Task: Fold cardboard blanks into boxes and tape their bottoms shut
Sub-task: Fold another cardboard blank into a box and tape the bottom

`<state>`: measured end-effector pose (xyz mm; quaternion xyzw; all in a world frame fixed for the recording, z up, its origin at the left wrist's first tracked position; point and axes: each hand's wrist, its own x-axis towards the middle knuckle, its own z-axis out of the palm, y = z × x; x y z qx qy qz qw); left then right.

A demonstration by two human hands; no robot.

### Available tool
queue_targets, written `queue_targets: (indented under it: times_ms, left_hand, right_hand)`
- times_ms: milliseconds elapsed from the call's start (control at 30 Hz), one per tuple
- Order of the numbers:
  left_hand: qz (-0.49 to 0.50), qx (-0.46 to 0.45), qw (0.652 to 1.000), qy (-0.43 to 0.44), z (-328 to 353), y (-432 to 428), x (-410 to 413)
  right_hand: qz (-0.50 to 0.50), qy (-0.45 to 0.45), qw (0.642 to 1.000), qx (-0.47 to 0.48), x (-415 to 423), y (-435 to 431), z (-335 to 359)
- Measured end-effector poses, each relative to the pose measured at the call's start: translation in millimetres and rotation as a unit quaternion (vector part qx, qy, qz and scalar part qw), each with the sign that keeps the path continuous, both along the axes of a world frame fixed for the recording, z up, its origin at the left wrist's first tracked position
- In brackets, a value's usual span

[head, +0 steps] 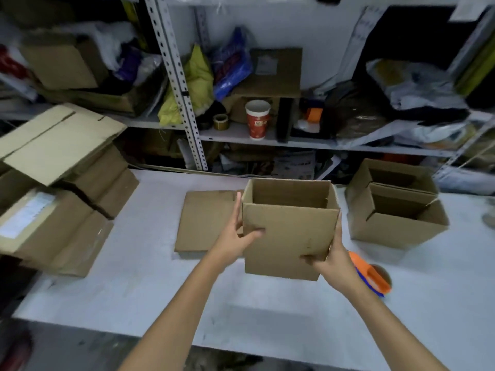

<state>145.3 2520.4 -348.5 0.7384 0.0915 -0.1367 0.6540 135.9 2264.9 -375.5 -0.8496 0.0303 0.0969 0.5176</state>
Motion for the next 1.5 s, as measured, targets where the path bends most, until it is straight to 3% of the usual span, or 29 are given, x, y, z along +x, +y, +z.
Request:
queue_targets:
  times_ms: [333,700,833,1000,1300,1500]
  left_hand:
    - [-0.003,0.054,0.998,0.03,-43.8,-77.2,-61.2]
    - [0.071,0.054,0.995,0.053,-65.7,-94.7,-68.9]
    - [0.072,0.043,0.995,0.055,-69.1,-91.3,-64.9]
    - [0.036,0.053,0.99,0.125,-71.7,-84.2,-57.3]
    - [0.121,-0.003,0.972,0.2,-52.8,-83.6,0.5]
    - [0.07,-0.016,0.987,0.146,-66.3,-80.1,-30.1]
  right_hand:
    - [0.016,0.004,1.0,0.003,-36.6,-72.1,-28.3]
    - [-0.023,0.059,0.997,0.045,-43.3,-62.8,-45.3]
    - [-0.062,0.052,0.994,0.078,-41.1,-60.8,-49.6]
    - [-0.043,0.077,0.993,0.076,-46.9,-60.4,-46.5]
    - [-0.046,0.086,0.992,0.081,-42.7,-60.0,-46.5]
    - [-0.052,0.109,0.988,0.101,-43.7,-59.0,-43.6]
